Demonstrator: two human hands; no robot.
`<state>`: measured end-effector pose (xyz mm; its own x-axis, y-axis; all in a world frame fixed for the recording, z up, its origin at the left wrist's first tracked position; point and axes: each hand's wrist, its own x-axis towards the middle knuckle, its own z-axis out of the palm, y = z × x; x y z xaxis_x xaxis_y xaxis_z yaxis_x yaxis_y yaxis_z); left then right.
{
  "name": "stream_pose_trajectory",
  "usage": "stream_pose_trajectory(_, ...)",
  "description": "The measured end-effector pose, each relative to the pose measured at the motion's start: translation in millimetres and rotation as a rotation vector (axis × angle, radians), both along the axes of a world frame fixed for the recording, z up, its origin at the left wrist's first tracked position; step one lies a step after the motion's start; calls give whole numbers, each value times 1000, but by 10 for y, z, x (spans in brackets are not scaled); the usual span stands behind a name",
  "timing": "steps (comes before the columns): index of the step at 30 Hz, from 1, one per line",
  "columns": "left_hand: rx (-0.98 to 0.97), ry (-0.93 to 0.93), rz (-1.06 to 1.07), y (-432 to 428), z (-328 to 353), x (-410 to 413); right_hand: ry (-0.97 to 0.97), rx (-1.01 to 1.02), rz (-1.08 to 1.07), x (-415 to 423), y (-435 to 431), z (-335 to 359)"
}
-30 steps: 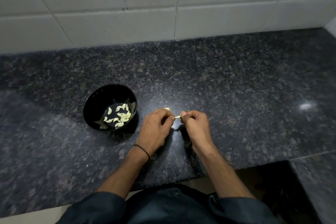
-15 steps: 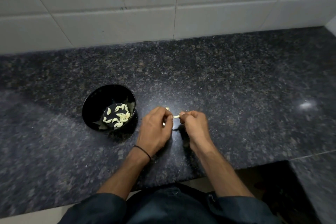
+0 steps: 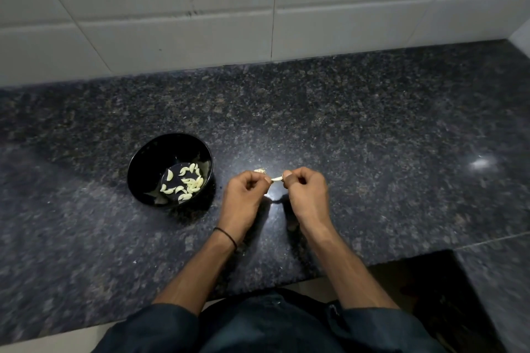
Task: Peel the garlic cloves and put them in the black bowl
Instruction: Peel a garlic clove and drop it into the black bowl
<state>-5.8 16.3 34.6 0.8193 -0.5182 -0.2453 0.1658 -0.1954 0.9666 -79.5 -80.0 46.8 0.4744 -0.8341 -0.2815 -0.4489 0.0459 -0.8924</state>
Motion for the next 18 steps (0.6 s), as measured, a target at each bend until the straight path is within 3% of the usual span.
stream_pose_trajectory(6,-86,86,-27,6,13,-27,-10,-13,4,-20,1,11)
stream_pose_trajectory(11,-97,139,-4,25,22,-31,-83,75,93,-72,-15,-2)
stream_pose_trajectory(18,-118,182,34,49,19,-10,-90,10,241,-133,-67,15)
